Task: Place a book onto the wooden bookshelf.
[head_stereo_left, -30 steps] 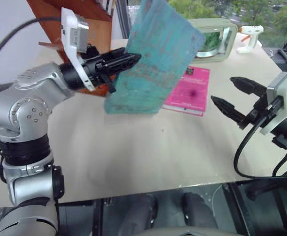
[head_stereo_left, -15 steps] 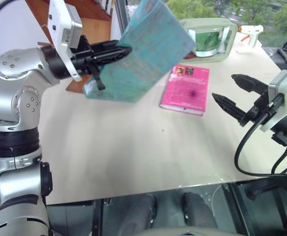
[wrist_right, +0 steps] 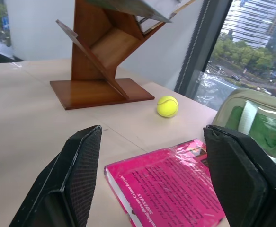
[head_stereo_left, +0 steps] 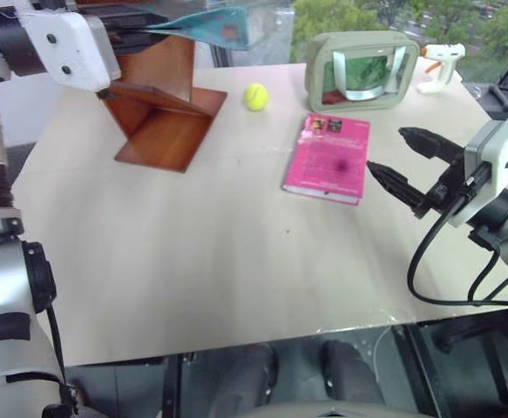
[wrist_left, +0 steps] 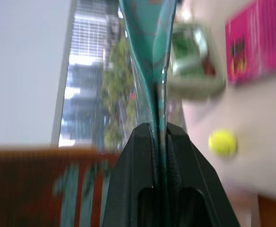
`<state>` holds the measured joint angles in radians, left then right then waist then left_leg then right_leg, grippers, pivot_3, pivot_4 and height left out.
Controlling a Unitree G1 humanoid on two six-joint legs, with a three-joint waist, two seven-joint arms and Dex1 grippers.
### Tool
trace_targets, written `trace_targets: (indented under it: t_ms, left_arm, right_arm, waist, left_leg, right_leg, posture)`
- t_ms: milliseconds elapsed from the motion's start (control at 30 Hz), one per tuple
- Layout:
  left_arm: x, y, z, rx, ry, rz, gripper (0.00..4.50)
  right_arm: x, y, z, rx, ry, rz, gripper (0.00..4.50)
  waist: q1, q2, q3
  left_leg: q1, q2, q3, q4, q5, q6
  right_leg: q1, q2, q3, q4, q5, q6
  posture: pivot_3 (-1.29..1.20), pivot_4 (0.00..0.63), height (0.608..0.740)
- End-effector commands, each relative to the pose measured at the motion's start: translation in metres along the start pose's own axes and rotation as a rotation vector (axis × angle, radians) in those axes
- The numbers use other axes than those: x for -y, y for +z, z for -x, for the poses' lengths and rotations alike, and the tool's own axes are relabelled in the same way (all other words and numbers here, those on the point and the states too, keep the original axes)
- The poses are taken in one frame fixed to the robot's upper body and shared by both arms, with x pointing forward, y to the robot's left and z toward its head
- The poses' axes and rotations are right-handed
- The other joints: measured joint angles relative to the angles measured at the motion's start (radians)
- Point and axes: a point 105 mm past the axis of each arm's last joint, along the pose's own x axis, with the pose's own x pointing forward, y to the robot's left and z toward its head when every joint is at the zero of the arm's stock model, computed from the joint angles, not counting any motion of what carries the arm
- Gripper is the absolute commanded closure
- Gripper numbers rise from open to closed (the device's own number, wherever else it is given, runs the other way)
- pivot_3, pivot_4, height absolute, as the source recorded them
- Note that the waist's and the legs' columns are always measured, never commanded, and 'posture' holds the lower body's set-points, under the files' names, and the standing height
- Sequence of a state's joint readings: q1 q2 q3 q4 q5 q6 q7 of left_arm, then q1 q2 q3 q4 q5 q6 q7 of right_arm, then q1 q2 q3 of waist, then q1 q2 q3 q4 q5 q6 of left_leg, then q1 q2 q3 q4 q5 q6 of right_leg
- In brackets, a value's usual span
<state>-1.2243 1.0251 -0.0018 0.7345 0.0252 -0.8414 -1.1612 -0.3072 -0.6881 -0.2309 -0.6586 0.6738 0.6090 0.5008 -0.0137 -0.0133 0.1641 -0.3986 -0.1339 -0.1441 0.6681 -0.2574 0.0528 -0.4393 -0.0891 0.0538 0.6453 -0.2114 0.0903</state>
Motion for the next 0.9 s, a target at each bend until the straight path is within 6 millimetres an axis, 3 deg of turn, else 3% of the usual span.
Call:
trace_targets:
  t_ms: [33,200,333,500,667,900]
  left_arm:
    - [0.017,-0.031,0.005,-0.113,-0.022,0.042,4.47]
    - [0.052,-0.061,-0.005,-0.257,-0.114,0.131,4.47]
    - [0.054,-0.070,-0.014,-0.328,-0.105,0.115,4.47]
    - [0.046,-0.070,-0.024,-0.334,-0.076,0.089,4.47]
    - [0.045,-0.055,-0.032,-0.224,-0.077,0.113,4.47]
    - [0.039,-0.053,-0.027,-0.207,-0.064,0.130,4.47]
  right_arm:
    - [-0.003,0.013,-0.004,0.058,0.017,0.038,0.93]
    - [-0.006,0.014,-0.003,0.064,0.011,0.033,0.93]
    - [-0.008,0.014,-0.001,0.062,0.000,0.029,0.93]
    - [-0.011,0.014,0.001,0.062,-0.015,0.026,0.93]
    - [-0.012,0.013,0.001,0.058,-0.021,0.026,0.93]
    - [-0.010,0.013,0.002,0.055,-0.021,0.023,0.93]
  waist:
    - [0.000,0.000,0.000]
    - [0.001,-0.003,0.001]
    - [-0.002,-0.004,0.001]
    - [-0.005,-0.004,0.001]
    - [-0.002,-0.004,0.001]
    - [-0.005,-0.004,0.001]
  left_leg:
    - [0.000,0.000,0.000,0.000,0.000,0.000]
    - [-0.001,-0.001,-0.001,0.001,0.000,0.000]
    - [0.000,-0.001,-0.001,0.002,0.000,0.001]
    - [0.002,0.000,0.000,0.002,-0.001,0.002]
    - [0.002,0.000,0.000,0.003,0.000,0.000]
    - [0.000,-0.001,0.000,0.005,0.000,0.000]
  right_leg:
    - [0.000,0.000,0.000,0.000,0.000,0.000]
    - [0.000,0.000,-0.001,0.001,0.000,0.000]
    - [0.001,0.000,-0.001,0.002,0.000,0.001]
    - [0.000,0.001,0.000,0.009,0.000,0.001]
    - [-0.001,0.001,0.000,0.011,0.000,0.001]
    - [-0.001,0.000,0.000,0.009,0.000,0.001]
  posture:
    - [0.00,0.150,0.740]
    - [0.00,0.150,0.740]
    - [0.00,0.150,0.740]
    - [0.00,0.150,0.740]
    - [0.00,0.150,0.740]
    - [0.00,0.150,0.740]
